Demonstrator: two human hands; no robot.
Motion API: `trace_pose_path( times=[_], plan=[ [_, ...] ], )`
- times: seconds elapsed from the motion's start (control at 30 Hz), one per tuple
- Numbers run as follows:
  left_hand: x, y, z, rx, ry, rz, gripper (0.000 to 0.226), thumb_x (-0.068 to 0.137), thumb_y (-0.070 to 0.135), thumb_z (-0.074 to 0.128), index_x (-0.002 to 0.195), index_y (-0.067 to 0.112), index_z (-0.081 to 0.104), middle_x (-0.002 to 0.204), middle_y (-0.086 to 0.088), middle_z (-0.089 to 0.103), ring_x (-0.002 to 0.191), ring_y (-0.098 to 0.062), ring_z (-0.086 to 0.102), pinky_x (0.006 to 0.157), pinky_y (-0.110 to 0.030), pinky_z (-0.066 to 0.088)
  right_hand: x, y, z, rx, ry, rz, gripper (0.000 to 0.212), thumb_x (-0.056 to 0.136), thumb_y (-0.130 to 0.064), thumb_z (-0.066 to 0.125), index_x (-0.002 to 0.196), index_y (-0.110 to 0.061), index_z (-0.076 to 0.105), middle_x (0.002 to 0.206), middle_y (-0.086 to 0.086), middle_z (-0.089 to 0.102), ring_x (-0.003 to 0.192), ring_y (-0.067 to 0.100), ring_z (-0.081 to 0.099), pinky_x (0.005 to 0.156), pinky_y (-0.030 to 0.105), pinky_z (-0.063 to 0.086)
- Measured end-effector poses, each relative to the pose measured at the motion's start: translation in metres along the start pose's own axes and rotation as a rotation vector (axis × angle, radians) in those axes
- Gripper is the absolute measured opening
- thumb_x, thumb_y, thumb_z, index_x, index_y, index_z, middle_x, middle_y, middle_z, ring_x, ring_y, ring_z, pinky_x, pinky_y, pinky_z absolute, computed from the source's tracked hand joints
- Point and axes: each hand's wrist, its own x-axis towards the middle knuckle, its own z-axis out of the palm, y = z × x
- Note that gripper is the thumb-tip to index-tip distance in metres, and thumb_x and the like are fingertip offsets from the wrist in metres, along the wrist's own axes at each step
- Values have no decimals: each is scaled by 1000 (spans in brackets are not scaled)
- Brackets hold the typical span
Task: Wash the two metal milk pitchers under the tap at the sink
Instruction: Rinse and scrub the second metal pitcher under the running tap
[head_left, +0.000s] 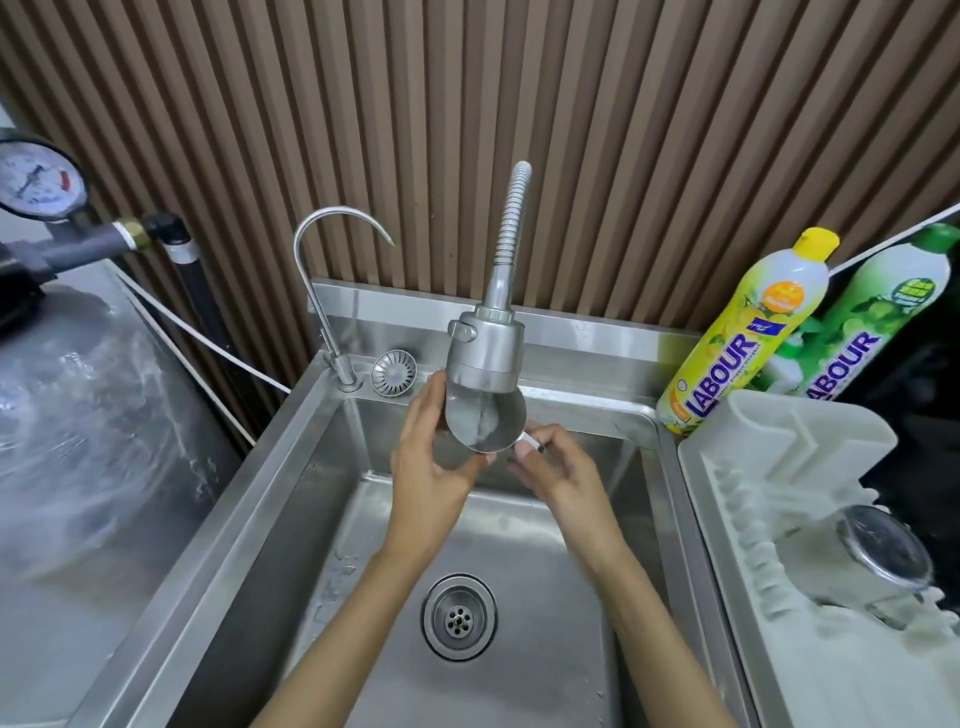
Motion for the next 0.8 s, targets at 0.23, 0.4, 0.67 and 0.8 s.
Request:
trace_pose_path(
  times=[0.23, 0.4, 0.67, 0.8],
  plan=[
    [-10, 15, -6, 234, 119, 52, 99, 51, 61, 73, 137, 27, 40, 110, 2, 42, 110, -18, 50, 95, -25, 43, -5, -2, 7, 128, 129, 24, 12, 92, -15, 55, 88, -4, 57, 87, 11, 69, 82, 21, 70, 75, 29, 58],
    [-17, 24, 0, 421, 84, -167, 90, 51, 79, 60, 123, 25, 57, 89, -2, 48, 85, -15, 53, 73, -16, 36, -7, -23, 0, -209, 223, 95, 20, 89, -25, 61, 82, -7, 60, 79, 12, 70, 62, 19, 70, 59, 42, 60],
    [-3, 14, 1, 82, -198, -330, 21, 72, 40, 75, 88, 29, 67, 72, 16, 70, 73, 4, 64, 75, -14, 46, -17, -60, 0, -892, 328, -79, 23, 94, -32, 51, 98, -10, 58, 95, 9, 67, 93, 32, 59, 65, 29, 25],
    [6, 14, 0, -142, -222, -234, 56, 70, 10, 79, 121, 18, 58, 109, 6, 70, 102, -1, 64, 85, -13, 47, -12, -49, 5, -684, 312, -146, 13, 92, -20, 55, 83, -12, 50, 73, 2, 53, 68, 22, 46, 59, 30, 24]
  ],
)
